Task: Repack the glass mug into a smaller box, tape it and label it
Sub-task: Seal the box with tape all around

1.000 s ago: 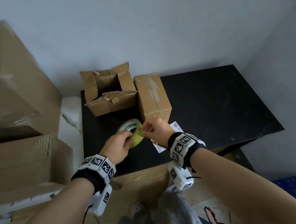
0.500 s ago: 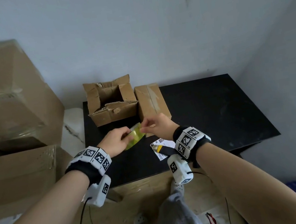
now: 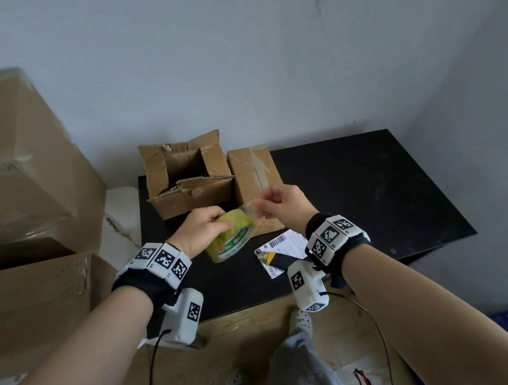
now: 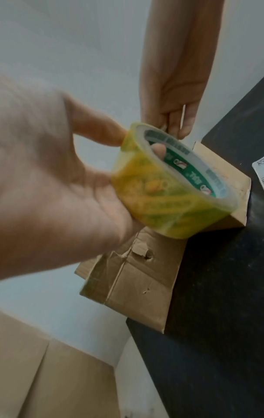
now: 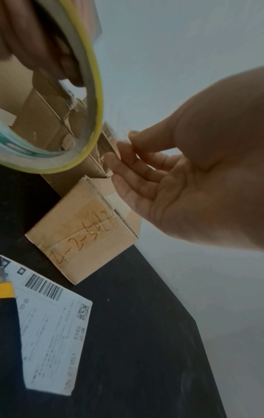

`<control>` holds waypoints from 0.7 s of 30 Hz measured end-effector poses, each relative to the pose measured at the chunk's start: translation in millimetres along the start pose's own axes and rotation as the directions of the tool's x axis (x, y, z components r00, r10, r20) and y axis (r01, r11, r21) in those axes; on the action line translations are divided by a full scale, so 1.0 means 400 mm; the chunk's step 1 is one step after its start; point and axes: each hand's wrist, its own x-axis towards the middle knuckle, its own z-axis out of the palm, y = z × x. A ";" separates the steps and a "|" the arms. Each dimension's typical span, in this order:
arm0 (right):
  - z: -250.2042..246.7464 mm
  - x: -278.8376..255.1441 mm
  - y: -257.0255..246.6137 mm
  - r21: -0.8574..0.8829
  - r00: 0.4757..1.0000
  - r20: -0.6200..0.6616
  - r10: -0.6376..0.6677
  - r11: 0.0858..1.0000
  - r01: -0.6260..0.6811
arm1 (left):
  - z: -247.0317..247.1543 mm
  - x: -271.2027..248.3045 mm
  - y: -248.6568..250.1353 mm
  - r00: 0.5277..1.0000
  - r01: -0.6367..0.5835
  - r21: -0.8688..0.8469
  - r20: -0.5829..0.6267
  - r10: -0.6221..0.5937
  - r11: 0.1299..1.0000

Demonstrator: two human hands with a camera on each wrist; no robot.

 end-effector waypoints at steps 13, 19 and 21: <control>-0.080 0.005 0.069 0.027 0.992 -0.097 0.084 0.996 -0.081 | 0.008 0.050 -0.036 0.980 0.138 0.341 -0.180 -0.080 0.930; -0.117 0.025 0.099 0.126 0.972 -0.104 0.212 0.972 -0.198 | 0.026 0.078 -0.031 0.969 0.188 0.435 -0.230 -0.094 0.881; -0.122 0.035 0.106 0.143 0.965 -0.119 0.235 0.966 -0.218 | 0.034 0.085 -0.027 0.965 0.191 0.441 -0.250 -0.084 0.877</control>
